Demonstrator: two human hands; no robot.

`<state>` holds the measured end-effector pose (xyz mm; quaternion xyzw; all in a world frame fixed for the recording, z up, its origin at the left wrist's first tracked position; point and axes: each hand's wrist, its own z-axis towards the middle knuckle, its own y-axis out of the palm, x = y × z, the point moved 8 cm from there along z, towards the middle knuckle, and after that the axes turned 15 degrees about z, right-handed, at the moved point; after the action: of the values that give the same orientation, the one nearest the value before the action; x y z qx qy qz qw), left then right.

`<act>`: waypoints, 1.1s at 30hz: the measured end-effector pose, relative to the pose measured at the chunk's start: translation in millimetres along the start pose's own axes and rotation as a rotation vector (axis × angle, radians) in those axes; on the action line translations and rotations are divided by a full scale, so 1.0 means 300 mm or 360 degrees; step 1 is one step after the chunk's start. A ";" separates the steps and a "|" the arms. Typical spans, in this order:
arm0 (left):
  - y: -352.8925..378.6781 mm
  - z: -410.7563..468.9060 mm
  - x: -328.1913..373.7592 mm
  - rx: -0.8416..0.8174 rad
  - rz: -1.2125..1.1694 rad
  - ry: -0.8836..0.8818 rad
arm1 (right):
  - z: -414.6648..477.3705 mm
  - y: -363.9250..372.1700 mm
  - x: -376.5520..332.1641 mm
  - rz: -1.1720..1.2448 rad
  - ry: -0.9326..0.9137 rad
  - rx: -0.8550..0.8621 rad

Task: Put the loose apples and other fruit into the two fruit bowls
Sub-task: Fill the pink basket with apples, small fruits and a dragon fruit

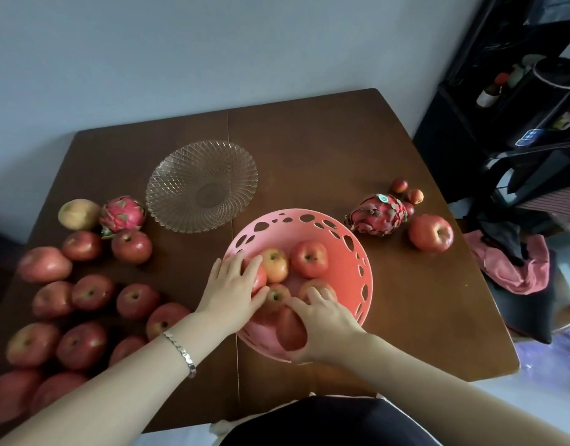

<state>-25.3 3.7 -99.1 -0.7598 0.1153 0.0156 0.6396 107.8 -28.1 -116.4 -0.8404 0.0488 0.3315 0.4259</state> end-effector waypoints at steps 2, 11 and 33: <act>0.011 -0.013 0.003 -0.0037 -0.0011 0.0005 | 0.004 0.015 0.011 -0.0003 -0.0003 -0.0007; -0.068 -0.065 0.146 0.0177 -0.0434 0.0300 | -0.009 -0.015 0.027 0.0396 0.0022 -0.0134; -0.113 0.038 0.160 0.0013 -0.0648 0.0346 | -0.011 -0.544 0.698 0.0171 0.1146 0.0897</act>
<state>29.5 12.7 -76.5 -0.7620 0.0280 -0.1961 0.6165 331.3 114.6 -128.8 -0.7498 0.3255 0.0139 0.5759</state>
